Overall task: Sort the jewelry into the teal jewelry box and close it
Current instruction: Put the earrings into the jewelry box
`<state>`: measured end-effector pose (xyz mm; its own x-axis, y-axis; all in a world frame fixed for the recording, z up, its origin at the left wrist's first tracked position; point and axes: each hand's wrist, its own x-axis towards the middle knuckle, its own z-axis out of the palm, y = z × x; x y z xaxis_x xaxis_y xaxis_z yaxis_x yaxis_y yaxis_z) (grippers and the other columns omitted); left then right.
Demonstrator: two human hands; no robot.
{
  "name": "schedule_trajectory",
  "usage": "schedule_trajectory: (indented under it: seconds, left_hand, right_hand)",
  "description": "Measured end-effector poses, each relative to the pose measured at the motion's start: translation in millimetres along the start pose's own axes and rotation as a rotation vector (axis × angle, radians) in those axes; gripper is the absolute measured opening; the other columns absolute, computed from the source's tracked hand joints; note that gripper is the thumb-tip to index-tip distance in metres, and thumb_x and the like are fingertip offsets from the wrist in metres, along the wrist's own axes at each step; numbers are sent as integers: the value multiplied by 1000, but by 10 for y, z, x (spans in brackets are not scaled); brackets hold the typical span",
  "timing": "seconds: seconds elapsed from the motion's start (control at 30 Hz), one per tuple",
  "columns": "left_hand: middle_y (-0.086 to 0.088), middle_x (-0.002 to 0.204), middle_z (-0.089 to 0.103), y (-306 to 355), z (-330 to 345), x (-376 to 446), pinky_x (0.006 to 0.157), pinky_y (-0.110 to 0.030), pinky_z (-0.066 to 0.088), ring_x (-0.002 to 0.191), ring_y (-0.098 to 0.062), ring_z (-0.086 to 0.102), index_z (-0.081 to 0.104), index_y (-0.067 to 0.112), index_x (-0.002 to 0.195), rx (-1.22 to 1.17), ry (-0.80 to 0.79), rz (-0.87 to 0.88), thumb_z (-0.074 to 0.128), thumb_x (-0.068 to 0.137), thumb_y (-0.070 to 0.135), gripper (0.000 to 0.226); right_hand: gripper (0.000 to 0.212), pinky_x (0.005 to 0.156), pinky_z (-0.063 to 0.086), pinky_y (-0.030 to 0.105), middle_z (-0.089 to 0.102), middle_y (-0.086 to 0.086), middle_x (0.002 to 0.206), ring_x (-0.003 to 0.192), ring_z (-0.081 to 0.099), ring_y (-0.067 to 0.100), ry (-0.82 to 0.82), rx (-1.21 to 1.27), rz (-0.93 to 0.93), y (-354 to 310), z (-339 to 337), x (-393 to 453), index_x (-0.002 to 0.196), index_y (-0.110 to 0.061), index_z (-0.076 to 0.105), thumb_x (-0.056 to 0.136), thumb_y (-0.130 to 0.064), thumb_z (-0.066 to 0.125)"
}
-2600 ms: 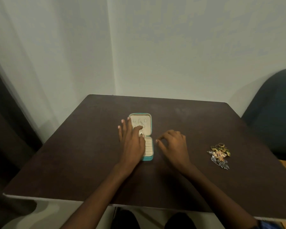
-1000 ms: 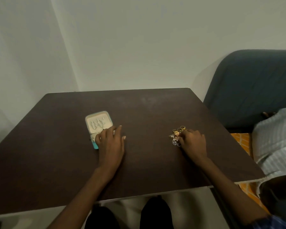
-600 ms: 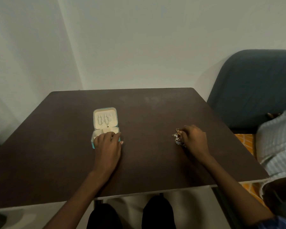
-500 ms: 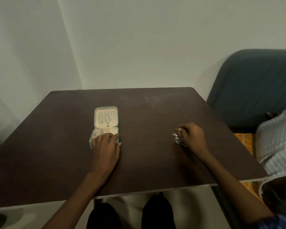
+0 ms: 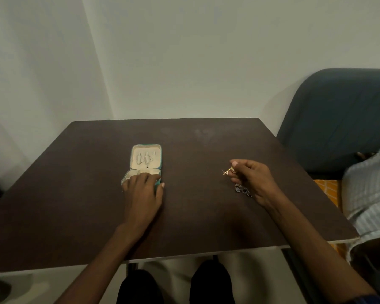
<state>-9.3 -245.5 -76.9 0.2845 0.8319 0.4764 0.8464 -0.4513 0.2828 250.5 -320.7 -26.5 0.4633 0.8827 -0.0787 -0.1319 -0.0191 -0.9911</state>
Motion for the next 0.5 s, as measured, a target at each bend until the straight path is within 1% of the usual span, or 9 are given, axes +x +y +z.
schedule_trajectory:
  seconds: [0.07, 0.17, 0.3, 0.37, 0.4, 0.43, 0.5]
  left_hand:
    - [-10, 110, 64, 0, -16, 23, 93, -44, 35, 105, -29, 54, 64, 13, 111, 2, -2, -1, 60, 88, 26, 27]
    - [-9, 110, 64, 5, -23, 42, 94, -44, 34, 106, -28, 54, 64, 13, 111, 1, -1, -8, 59, 89, 26, 27]
    - [-9, 105, 65, 58, -63, 46, 87, -44, 38, 101, -29, 57, 65, 13, 105, -14, 38, 22, 52, 86, 31, 30]
    - [-6, 105, 64, 162, -103, 26, 86, -39, 38, 100, -25, 57, 64, 15, 106, -127, 84, 74, 52, 86, 29, 27]
    - [-4, 105, 63, 250, -123, 14, 88, -36, 38, 101, -22, 56, 64, 16, 108, -212, 74, 105, 53, 88, 28, 26]
    - [-2, 107, 63, 352, -140, 7, 89, -32, 39, 101, -18, 56, 63, 16, 112, -316, 29, 129, 53, 91, 27, 26]
    - [5, 111, 61, 578, -144, 9, 87, -19, 43, 101, -9, 56, 57, 17, 124, -560, -139, 108, 55, 93, 23, 32]
  right_hand:
    - [7, 59, 53, 19, 65, 8, 77, 63, 65, 8, -5, 20, -1, -37, 18, -21, 92, -5, 65, 89, -8, 60]
    - [7, 61, 55, 19, 67, 7, 76, 66, 67, 10, -9, 19, -18, -70, 43, -53, 91, -7, 66, 88, -12, 62]
    - [9, 62, 55, 21, 68, 6, 75, 68, 67, 11, -12, 12, -34, -101, 88, -117, 92, -7, 66, 88, -15, 63]
    - [10, 63, 56, 21, 68, 7, 75, 67, 67, 10, -15, 50, -19, -94, 138, -161, 94, -6, 65, 88, -14, 63]
    - [11, 63, 56, 20, 68, 8, 76, 66, 67, 10, -13, 80, -1, -83, 177, -189, 96, -4, 63, 89, -12, 61]
    - [11, 63, 56, 20, 68, 9, 77, 65, 67, 10, -15, 116, 25, -60, 226, -215, 97, -3, 62, 89, -11, 60]
    - [7, 65, 57, 22, 67, 9, 77, 67, 67, 12, -41, 200, 92, -7, 339, -281, 94, -4, 60, 90, -9, 58]
